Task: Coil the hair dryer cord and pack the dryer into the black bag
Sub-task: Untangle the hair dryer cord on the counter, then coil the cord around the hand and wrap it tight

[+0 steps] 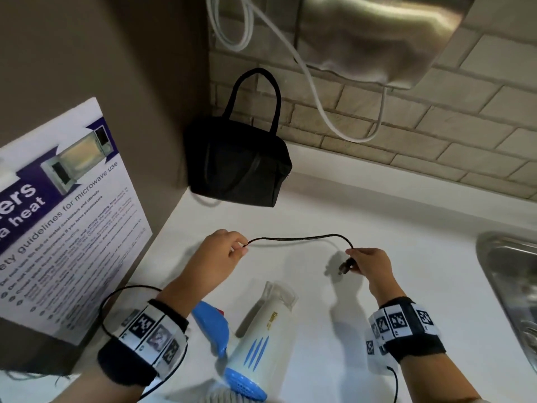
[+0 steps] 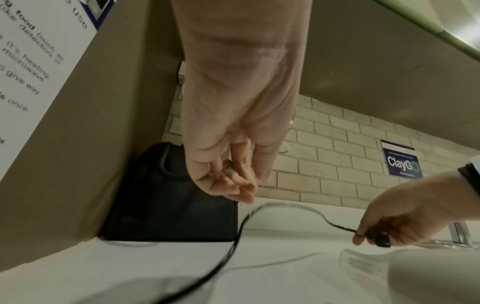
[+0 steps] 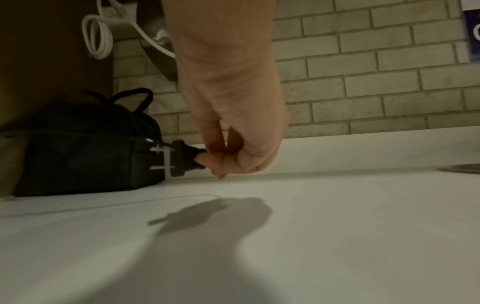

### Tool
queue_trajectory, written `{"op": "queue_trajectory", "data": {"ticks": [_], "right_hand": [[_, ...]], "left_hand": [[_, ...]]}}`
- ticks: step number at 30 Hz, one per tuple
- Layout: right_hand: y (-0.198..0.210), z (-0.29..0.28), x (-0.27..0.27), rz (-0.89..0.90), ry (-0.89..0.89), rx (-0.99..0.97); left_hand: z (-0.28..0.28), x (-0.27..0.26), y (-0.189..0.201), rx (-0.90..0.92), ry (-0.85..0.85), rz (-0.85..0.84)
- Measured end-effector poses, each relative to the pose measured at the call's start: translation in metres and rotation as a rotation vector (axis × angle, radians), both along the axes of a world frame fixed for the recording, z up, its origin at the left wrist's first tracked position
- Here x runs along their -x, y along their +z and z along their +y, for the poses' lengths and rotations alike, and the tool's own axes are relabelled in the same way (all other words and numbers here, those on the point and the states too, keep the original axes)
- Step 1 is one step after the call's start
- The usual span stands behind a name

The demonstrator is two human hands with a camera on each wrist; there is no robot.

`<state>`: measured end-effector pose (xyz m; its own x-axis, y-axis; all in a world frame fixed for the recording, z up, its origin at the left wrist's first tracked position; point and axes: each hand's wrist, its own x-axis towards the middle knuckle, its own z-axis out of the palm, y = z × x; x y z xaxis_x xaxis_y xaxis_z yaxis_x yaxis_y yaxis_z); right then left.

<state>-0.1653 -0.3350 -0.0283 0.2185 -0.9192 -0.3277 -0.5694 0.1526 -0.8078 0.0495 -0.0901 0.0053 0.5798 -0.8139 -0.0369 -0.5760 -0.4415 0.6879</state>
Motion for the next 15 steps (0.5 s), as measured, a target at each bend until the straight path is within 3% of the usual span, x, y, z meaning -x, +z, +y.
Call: {"op": "queue_trajectory", "data": {"ticks": [7,15], "right_hand": [[-0.022,-0.011,0.018,0.083,-0.064,0.014],[-0.041,-0.015,0.031,0.269,0.03,0.107]], "left_hand": [[0.017,0.003,0.009,0.045,-0.014,0.085],[0.077,0.002,0.026,-0.014,0.143,0.18]]}}
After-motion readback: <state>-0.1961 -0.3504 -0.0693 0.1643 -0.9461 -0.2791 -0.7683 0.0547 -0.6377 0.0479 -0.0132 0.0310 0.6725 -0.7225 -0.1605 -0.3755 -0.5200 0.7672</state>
